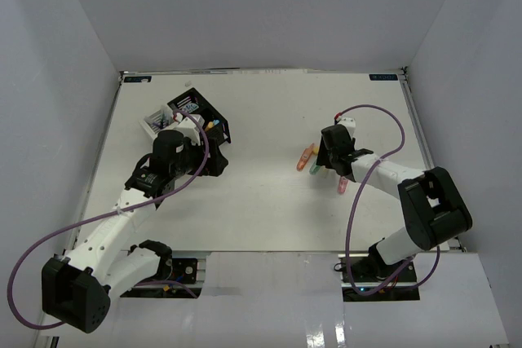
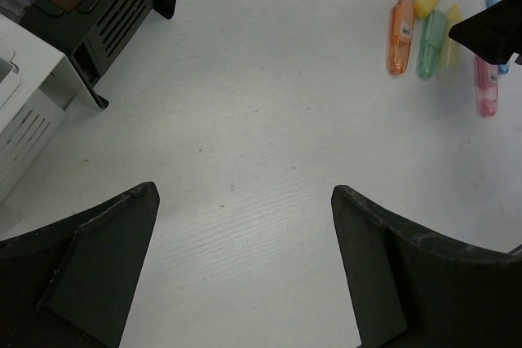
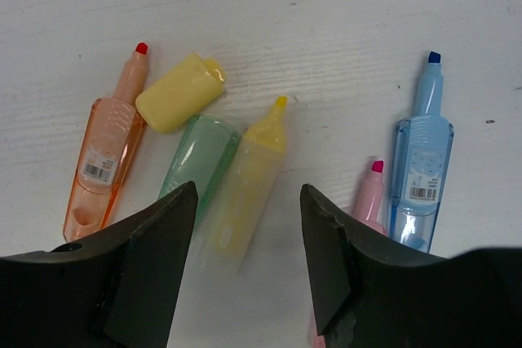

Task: Sort the stationery into containers
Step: Pick up the pen from the center of the board.

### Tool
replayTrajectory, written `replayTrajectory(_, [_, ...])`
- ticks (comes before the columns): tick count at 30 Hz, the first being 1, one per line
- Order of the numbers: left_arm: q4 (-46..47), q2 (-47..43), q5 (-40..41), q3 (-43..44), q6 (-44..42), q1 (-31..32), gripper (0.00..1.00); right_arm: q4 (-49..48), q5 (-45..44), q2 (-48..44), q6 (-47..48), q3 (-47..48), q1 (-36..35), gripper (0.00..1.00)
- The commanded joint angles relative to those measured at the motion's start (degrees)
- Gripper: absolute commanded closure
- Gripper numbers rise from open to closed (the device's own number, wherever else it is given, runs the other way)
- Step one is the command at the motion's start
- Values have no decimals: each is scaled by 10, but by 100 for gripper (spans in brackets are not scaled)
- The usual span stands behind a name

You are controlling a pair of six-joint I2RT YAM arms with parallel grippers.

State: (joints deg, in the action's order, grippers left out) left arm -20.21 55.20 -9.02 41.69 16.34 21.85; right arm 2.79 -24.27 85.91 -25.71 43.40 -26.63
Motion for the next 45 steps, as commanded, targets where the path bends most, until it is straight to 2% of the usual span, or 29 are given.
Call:
replayTrajectory(1, [-8, -18, -6, -1, -6, -1, 2, -18, -34, 9, -26, 20, 3, 41])
replayTrajectory(15, [-11, -18, -8, 0, -8, -1, 2, -20, -31, 57, -32, 20, 6, 46])
replayTrajectory(21, [-11, -15, -10, -1, -9, -2, 2, -21, -33, 51, -27, 9, 13, 57])
replayTrajectory(24, [-11, -13, -12, -1, -10, -1, 2, -21, -28, 51, -19, 13, 17, 59])
replayTrajectory(27, [-11, -12, -13, -1, -9, -1, 2, -19, -21, 54, -10, 21, 18, 66])
replayTrajectory(28, [-10, -12, -14, -1, -9, -2, 2, -19, -19, 53, -6, 23, 19, 74])
replayTrajectory(30, [-11, -12, -19, -1, -8, -2, 2, -20, -17, 47, 0, 22, 19, 81])
replayTrajectory(35, [1, -12, -54, -1, -3, -2, 2, -58, 18, -36, 29, -11, 18, 92])
replayTrajectory(38, [21, -12, -95, 0, 13, -1, 2, -77, 53, -110, 68, -24, 5, 92])
replayTrajectory(41, [56, -14, -143, 8, 53, -2, 2, -137, 116, -195, 111, -56, -14, 92])
replayTrajectory(45, [124, -23, -214, 14, 109, -1, 2, -243, 217, -292, 115, -112, -21, 92])
